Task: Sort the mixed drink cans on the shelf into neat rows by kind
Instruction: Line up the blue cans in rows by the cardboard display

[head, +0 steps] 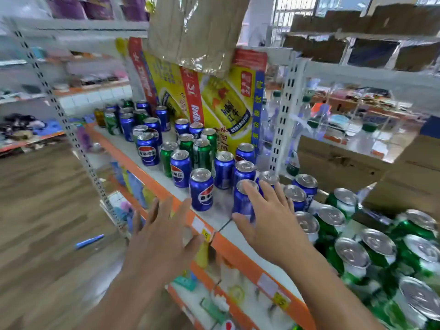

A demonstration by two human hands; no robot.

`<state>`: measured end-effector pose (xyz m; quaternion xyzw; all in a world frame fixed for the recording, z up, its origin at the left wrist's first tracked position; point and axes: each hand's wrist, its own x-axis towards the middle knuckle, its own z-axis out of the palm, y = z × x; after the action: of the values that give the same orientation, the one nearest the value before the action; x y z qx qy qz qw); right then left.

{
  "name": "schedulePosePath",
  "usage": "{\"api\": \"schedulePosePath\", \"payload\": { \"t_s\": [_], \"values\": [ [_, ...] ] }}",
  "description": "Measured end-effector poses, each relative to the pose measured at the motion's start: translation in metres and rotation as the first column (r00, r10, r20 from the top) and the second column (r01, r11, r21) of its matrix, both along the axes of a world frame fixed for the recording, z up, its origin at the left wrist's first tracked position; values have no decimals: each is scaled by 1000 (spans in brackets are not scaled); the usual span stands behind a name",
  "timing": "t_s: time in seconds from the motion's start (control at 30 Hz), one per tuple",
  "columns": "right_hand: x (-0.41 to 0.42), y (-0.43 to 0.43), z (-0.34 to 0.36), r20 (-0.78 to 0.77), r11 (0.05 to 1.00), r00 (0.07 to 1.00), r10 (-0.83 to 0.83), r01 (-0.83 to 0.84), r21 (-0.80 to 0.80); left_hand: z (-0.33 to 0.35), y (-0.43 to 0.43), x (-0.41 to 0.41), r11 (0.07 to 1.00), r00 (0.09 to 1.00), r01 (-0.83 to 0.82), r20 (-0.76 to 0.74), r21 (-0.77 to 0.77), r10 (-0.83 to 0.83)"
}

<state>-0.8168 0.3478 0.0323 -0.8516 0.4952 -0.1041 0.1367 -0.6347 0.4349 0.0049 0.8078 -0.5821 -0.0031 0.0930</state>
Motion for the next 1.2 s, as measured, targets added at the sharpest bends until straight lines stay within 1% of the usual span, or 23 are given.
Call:
{"api": "schedulePosePath", "payload": {
  "t_s": [0.13,0.3,0.37,0.43,0.53,0.7,0.83,0.93,1.07,1.13,1.2],
  "values": [
    [69,-23,-1,-1,999,999,39,-39,-12,3,-1,67,998,1000,-24,-17,-51,23],
    [140,-61,1,19,1000,1000,16,-15,-23,12,-23,143,998,999,-47,-12,-33,46],
    [160,-77,-1,24,1000,1000,2,-1,-18,12,-36,167,999,1000,-28,1,23,28],
    [176,-92,-5,10,1000,1000,-13,13,-26,12,-52,182,997,1000,1,31,79,-3],
    [196,-113,-7,-25,999,999,-40,39,-32,13,-80,198,994,998,48,36,96,-51],
    [215,-154,-6,-9,997,997,-80,80,12,11,-131,217,989,992,125,16,79,-127],
    [227,-202,-15,-34,991,994,-100,103,90,10,-172,225,980,980,193,31,42,-195],
    [237,-232,-22,-78,983,992,-96,107,150,8,-205,229,973,974,227,-15,48,-227],
    [245,-257,-37,-136,974,988,-76,102,201,0,-243,231,954,957,279,-114,111,-267],
    [245,-261,-40,-156,975,984,-91,120,187,-4,-254,231,942,949,292,-168,166,-265],
    [243,-261,-38,-160,979,981,-107,133,156,-7,-260,233,936,933,298,-266,187,-243]
  ]
}}
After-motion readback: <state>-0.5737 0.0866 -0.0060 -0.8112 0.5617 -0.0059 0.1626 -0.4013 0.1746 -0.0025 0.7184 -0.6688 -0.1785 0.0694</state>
